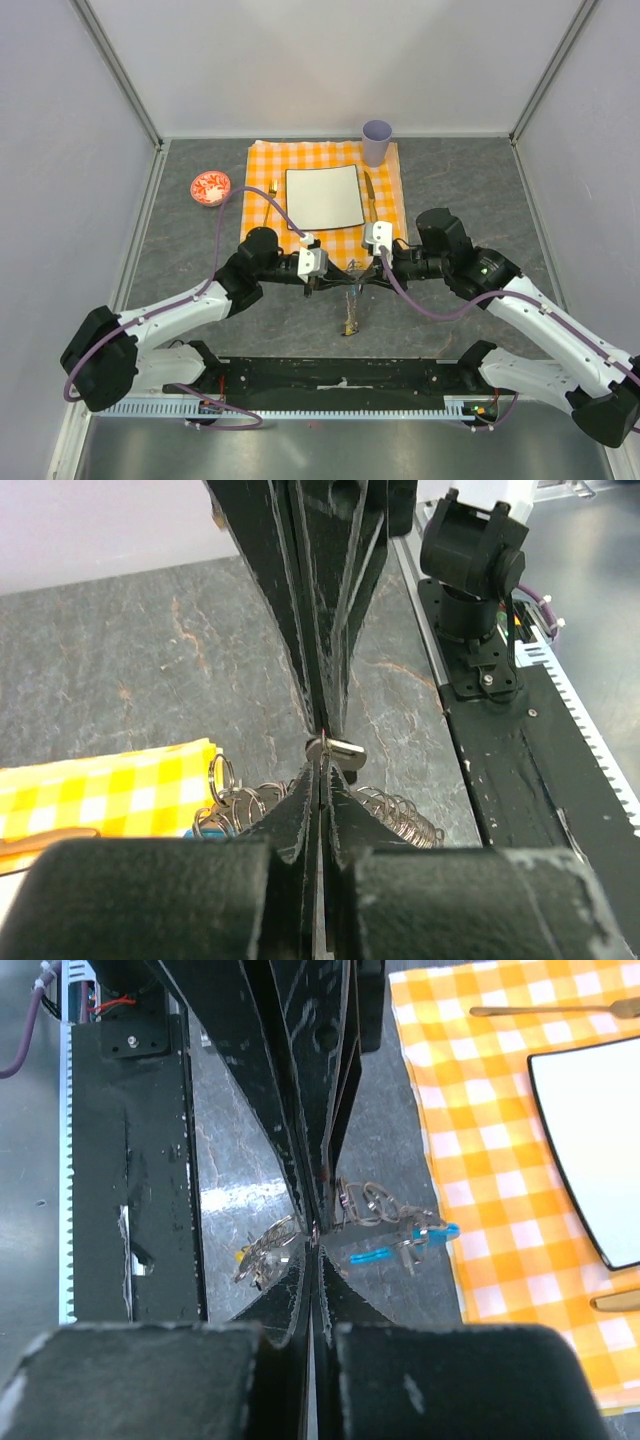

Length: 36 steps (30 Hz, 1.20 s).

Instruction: Put the keys on the keyring

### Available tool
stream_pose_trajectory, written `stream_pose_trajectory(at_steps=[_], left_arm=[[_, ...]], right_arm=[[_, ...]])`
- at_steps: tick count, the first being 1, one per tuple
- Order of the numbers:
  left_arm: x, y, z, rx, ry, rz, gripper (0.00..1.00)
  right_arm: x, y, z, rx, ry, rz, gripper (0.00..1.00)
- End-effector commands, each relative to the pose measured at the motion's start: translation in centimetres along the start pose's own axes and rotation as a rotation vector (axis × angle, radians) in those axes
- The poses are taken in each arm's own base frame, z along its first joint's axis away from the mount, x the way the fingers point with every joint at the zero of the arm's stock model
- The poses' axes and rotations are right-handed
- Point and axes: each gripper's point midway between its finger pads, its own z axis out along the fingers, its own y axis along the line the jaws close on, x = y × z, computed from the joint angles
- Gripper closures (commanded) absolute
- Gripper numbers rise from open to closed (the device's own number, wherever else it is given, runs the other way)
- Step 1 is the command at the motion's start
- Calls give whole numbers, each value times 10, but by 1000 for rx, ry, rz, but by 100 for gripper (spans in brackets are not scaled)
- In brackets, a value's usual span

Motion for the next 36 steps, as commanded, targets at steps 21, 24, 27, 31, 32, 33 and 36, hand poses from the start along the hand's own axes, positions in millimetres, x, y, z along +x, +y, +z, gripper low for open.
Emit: stream_pose_trajectory(at_steps=[21,24,27,31,32,33,36], left_arm=[[-18,18,-16,-167,-119,91,98],[-21,17,-16,-166,-138,93,98],[-24,16,-17,-165,-156,105,98],[-29,12,-16,-147,-182,111,98],[-29,11,-17,-146,-183,111,98],[-30,11,-17,-142,-186,114,98],[-30,9,-18,-142,-192,125,98]], right_arm=[[-27,-14,-11,86,-60,-88,100],[-19,-9,-6,45,-39,-70,100],[-18,-2,-3,1,-45,-60,100],[-17,1,2,-28,-64,-54,100],[-17,0,3,-27,-62,-53,100],[-16,-1,3,-21,-58,-54,100],[-14,-2,3,-11,-51,-54,100]])
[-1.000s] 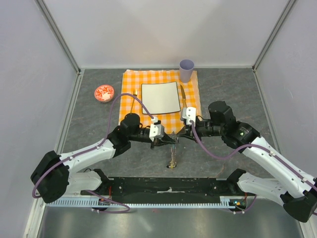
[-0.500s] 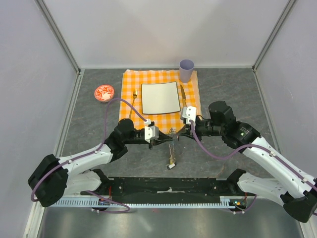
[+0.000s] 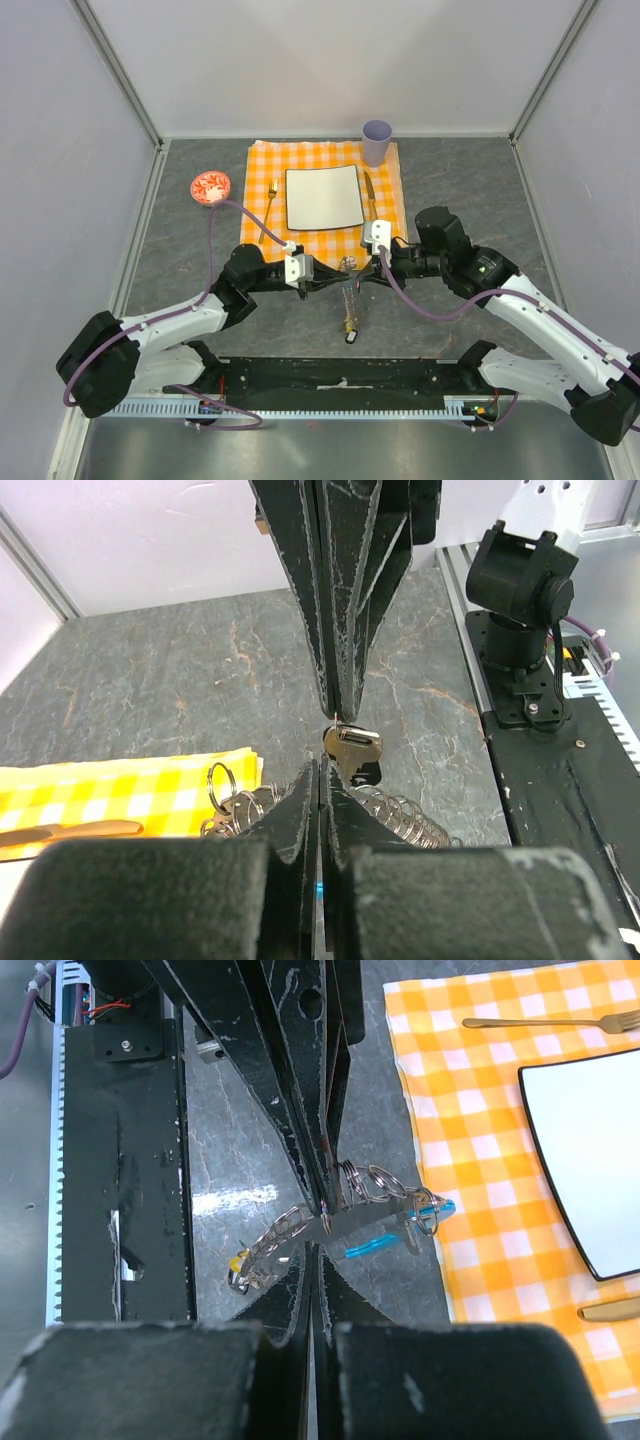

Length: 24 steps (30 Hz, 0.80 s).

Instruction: Put the keys on the keyring

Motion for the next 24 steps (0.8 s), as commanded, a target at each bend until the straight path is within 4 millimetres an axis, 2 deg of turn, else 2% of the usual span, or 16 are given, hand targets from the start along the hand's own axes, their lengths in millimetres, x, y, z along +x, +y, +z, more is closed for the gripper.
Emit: stream_pose_trajectory(at_steps=[1,9,24], left_arm=[[-33,2,-1,-4,-113,83,98],[-37,-3,-2,26,-128,98,98],[-39,-5,-1,36,-133,89,98]], right_arm=[[-6,0,1,-5,-29,-20,100],[-6,-8,0,38,-25,-35,100],[-16,1,-1,-6,-67,-48,100]])
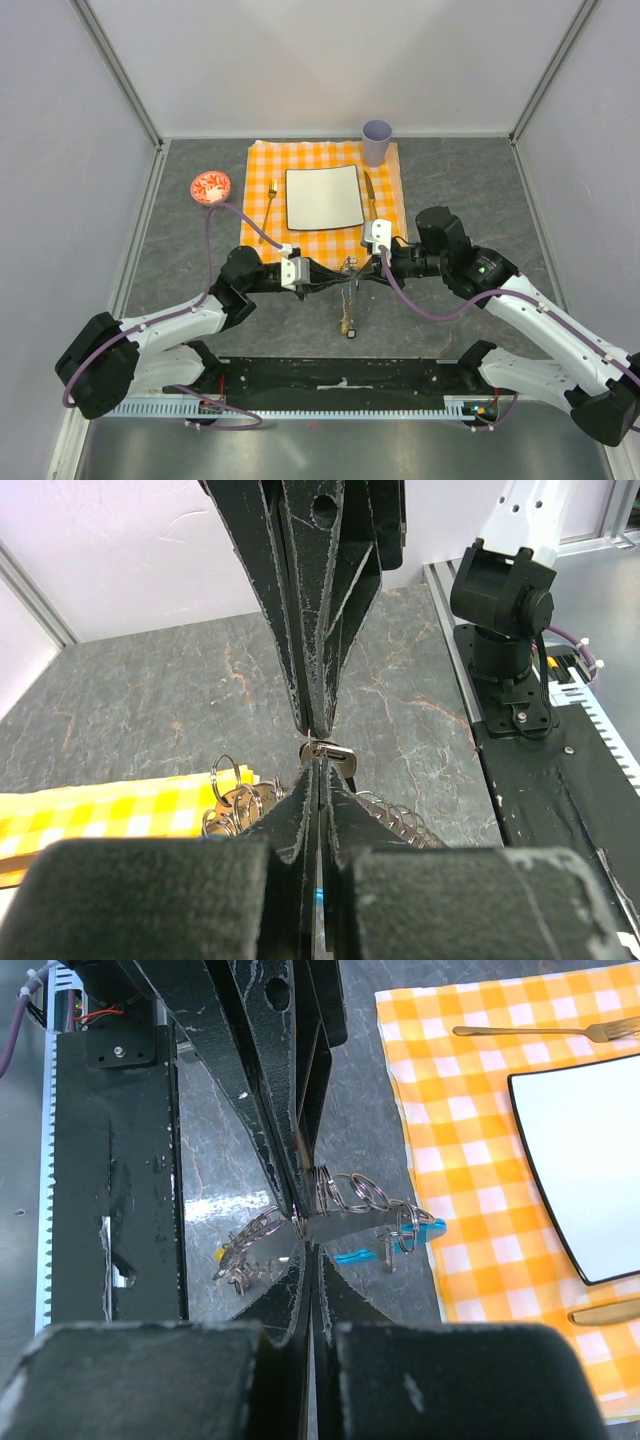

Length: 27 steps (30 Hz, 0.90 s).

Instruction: Put the keys on the keyring

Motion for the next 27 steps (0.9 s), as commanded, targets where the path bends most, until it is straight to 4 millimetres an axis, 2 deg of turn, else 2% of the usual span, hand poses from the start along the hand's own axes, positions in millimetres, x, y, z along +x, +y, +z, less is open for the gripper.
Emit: stream_pose_trajectory(at_steps=[1,27], left_arm=[[-29,2,1,10,-86,62,98],[-30,7,0,-22,-85,57,98]], right_arm=[[-16,4,-3,-19,-59,-38,100],[-12,6,-2,-29,-45,-31,100]])
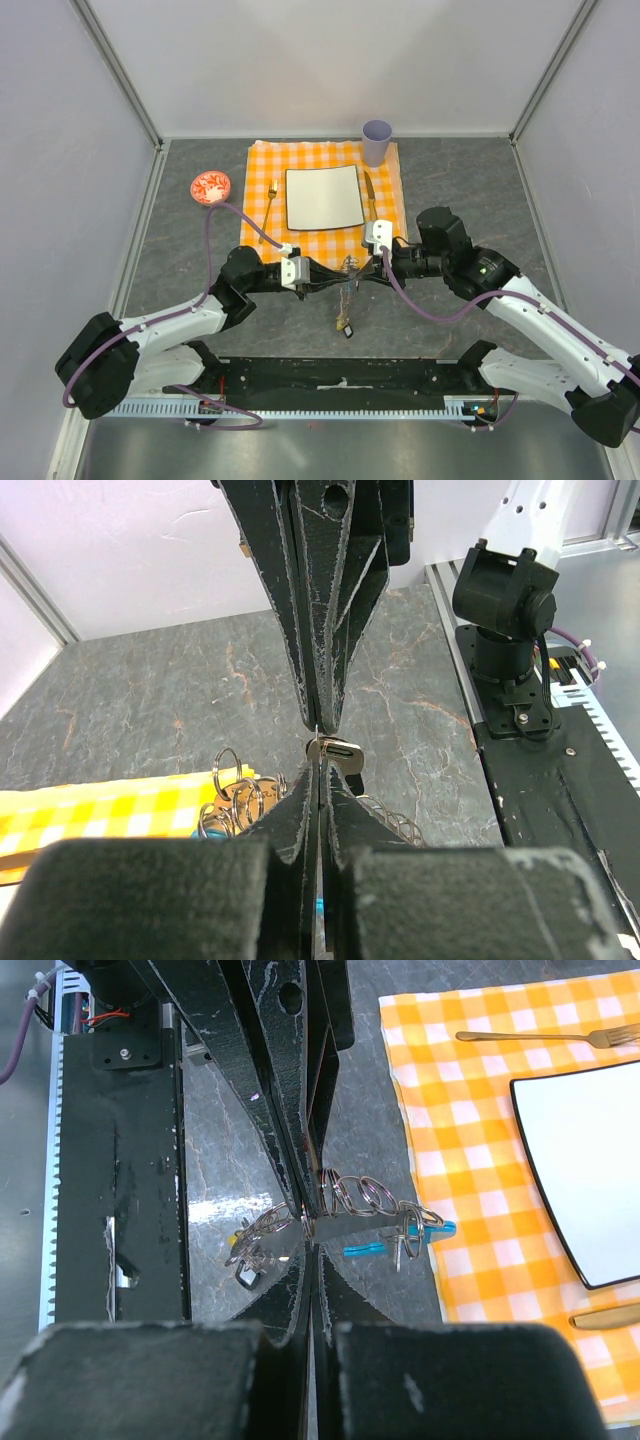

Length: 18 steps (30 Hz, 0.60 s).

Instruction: Put the keys on the keyring

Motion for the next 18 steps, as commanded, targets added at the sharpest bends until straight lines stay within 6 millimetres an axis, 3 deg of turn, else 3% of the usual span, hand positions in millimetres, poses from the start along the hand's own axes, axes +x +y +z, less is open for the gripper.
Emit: stream_pose_trajectory(at_steps=[1,18], left_arm=[[-29,6,0,-17,-83,59,98],[-33,6,1,-17,-95,60,98]], right_arm=[[-10,4,-1,-22,-35,-26,100],[-9,9,3,-60,-42,-15,100]])
